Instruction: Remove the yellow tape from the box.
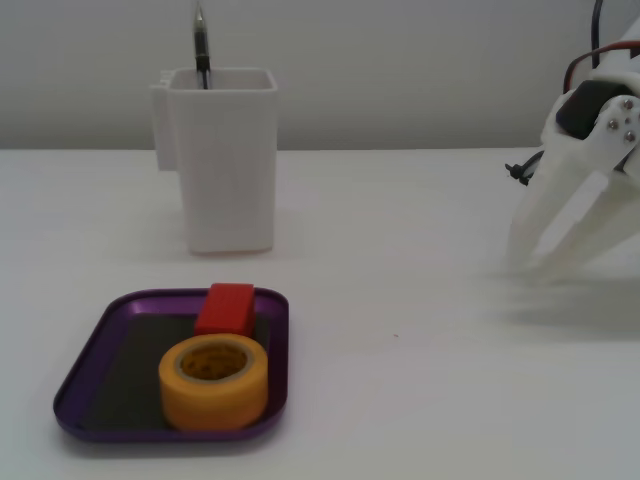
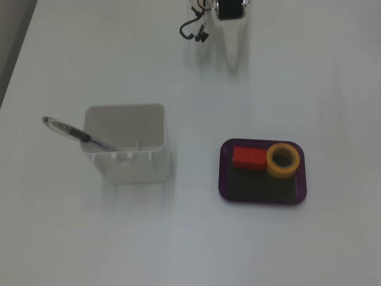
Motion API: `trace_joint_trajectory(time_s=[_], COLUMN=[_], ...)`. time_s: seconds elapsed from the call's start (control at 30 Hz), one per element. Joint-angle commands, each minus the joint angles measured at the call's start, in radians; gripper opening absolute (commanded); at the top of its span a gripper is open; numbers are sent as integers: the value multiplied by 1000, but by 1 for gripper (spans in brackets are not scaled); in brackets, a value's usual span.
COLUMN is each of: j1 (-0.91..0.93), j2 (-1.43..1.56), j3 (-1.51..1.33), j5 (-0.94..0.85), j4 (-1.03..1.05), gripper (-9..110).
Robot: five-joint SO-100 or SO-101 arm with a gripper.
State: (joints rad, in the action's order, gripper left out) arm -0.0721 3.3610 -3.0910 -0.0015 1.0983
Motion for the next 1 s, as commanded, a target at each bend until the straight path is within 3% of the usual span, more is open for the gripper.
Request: trace_joint_trajectory(time_s=[0.0,0.4,0.67,0.8,0.97], j1=[-11,2,9,9,-5], j2=[64,64,29,-160,-601], j3=[-8,0,316,469,747], j5=[-11,0,-11,-15,-95], j4=[-5,-5,-5,-5,0], gripper=[2,2,2,2,2])
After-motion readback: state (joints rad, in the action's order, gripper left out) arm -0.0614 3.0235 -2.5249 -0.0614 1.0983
